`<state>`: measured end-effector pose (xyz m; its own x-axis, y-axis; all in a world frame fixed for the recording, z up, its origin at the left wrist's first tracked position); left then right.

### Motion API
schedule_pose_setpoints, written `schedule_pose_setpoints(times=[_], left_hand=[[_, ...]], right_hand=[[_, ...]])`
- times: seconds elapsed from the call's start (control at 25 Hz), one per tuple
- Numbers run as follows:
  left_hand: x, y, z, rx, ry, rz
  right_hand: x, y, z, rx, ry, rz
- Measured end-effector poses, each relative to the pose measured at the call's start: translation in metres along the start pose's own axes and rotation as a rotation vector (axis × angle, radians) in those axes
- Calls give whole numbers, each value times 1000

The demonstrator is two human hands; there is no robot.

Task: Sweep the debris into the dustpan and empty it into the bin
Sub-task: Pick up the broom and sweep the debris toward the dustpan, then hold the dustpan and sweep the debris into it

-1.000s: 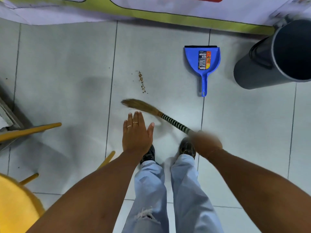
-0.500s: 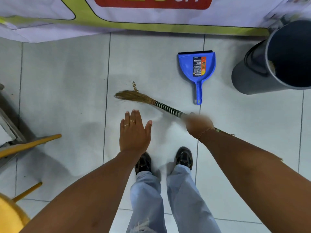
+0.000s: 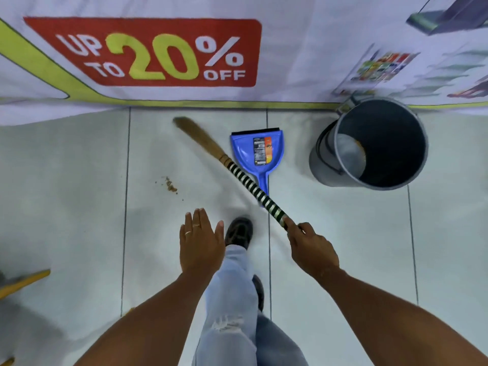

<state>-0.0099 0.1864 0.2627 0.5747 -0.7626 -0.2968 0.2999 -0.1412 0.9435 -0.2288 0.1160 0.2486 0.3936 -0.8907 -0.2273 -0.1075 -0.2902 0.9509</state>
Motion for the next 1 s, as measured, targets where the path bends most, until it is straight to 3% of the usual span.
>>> schedule_pose_setpoints(times=[0.16,0.32,0.44,0.68,0.84,1.0], left_hand=[[46,-48,64,18,-14,-213],[101,-135,128,-57,90,-333],[134,-214,153,-111,247,-378],[168,-343,138,-112,620,-294],[173,-358,126,-174,617,-224],[151,-310,115,-121,577,-321]], right_hand=[[34,-2,57,123,-423,17],[71,-55,107,174,-582,-3],[91,-117,141,217,-651,-33],[110,-227,179,232,-650,-67],[114,-252,174,396,-672,-29],[112,-217,144,364,-628,-123]])
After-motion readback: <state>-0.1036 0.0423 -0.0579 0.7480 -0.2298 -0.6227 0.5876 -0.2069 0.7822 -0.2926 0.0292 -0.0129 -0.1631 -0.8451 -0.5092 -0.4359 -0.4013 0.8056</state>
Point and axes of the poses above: each hand's wrist, its own x-axis towards the middle knuckle, its own y-axis out of the back of the hand, z = x × y, the point moved 7 cm from there along x, towards the middle knuckle, and after that the axes turned 14 degrees about z, right-handed, at the moved point
